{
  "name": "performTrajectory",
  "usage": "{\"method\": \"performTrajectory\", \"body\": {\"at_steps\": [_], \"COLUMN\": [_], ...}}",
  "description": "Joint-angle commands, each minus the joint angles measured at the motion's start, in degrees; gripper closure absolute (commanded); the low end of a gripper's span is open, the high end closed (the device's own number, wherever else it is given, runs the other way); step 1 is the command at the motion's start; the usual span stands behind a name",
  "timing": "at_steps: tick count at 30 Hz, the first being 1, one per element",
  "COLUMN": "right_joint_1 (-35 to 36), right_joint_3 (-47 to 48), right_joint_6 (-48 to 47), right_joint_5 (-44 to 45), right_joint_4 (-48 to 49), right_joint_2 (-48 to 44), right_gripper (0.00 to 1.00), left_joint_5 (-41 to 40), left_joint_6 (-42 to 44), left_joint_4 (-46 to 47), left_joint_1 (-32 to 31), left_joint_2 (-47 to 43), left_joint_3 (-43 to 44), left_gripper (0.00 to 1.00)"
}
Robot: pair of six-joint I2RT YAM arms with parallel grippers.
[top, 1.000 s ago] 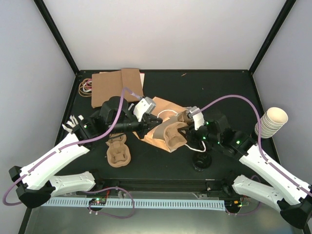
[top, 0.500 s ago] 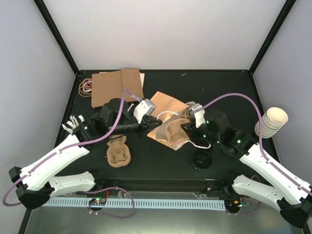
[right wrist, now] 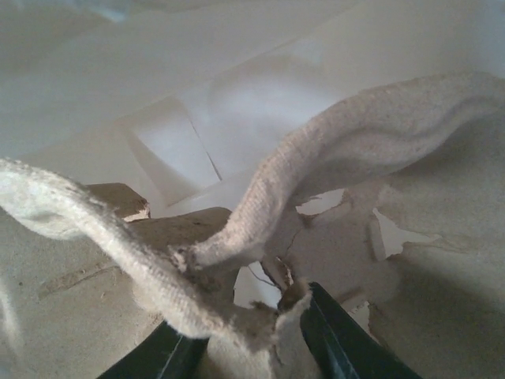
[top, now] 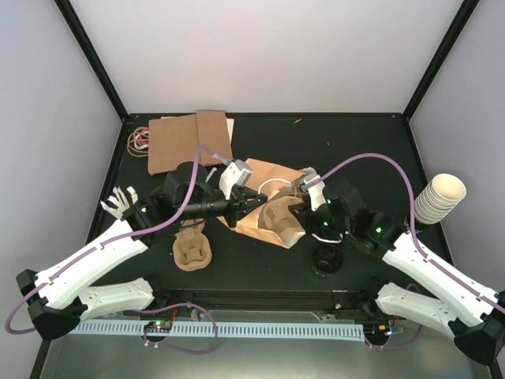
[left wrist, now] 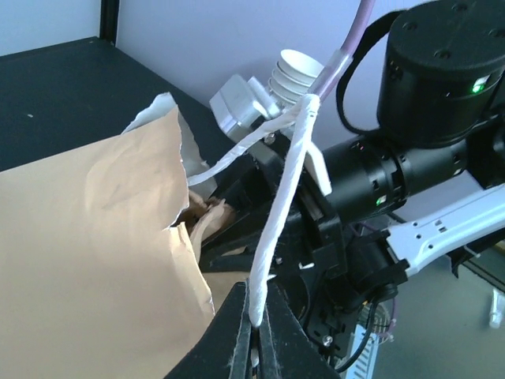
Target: Pack the takeout coffee
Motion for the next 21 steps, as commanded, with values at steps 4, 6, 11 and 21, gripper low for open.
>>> {"method": "performTrajectory", "body": {"at_steps": [4,6,11,21], "right_joint_1": [4.12,5.74,8.72,12.68], "right_joint_3": [-2.93,-3.18,-3.24,-4.28], "right_joint_6": [1.61,1.98,1.91,0.93], "right_joint_5": [4.39,6.53,11.94,11.84], "right_joint_4": [6.46,7.13,7.44,10.82], "right_joint_2": [0.17,0.60,1.98,0.98], "right_gripper": [0.70,0.70,0.70,0.70], "left_joint_5": [4.90,5.54,6.42,7.25], "left_joint_6": [-4.16,-4.58,-4.97,-6.64], "left_joint_4": [7.49,8.10,8.28,10.14], "left_joint_1": [0.19,0.22,0.23,0.23], "left_joint_2": [-0.01,0.21,0.00,0.39], "left_joint_3": [-0.21,-0.20,-0.28,-1.28], "left_gripper": [0.99,0.99,0.98,0.98]}}
